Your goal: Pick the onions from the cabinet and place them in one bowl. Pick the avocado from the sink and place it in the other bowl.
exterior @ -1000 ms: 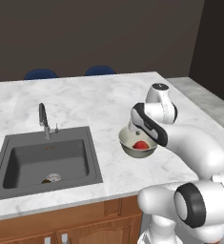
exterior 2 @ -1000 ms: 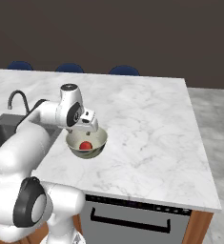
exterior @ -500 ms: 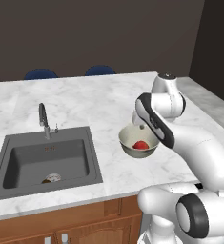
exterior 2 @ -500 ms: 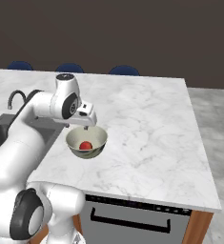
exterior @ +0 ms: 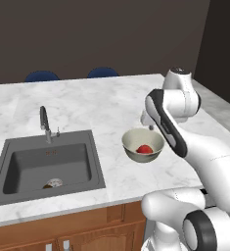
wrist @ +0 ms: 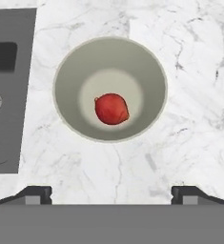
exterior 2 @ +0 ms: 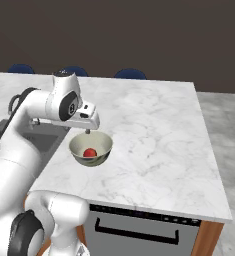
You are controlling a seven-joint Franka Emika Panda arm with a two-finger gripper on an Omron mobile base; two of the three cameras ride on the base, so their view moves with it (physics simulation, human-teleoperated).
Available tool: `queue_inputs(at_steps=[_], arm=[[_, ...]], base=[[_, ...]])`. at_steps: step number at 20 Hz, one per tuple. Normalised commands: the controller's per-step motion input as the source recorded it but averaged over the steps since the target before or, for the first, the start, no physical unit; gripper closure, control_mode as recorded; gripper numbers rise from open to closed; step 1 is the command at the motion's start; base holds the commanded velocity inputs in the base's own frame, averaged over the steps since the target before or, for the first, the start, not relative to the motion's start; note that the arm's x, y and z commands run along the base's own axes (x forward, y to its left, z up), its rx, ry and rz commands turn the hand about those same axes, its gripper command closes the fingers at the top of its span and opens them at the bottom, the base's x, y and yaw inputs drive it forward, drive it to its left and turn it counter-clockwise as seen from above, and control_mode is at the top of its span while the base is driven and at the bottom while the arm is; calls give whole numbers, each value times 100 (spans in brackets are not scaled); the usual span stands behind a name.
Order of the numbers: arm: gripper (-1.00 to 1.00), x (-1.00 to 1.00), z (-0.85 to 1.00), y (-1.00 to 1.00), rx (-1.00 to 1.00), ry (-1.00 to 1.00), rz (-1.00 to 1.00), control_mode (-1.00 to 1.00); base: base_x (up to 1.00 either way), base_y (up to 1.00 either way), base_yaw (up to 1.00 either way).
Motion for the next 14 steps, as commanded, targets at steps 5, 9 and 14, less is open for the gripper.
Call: queue_inputs(at_steps=[5,9,14], arm=[[-100,-30,19,-2,0,0,0,-100],[-100,-30,33,-4,0,0,0,-100],[-100,-36,37,-5,0,0,0,-100]], base=[[0,0,0],[0,0,0],[0,0,0]])
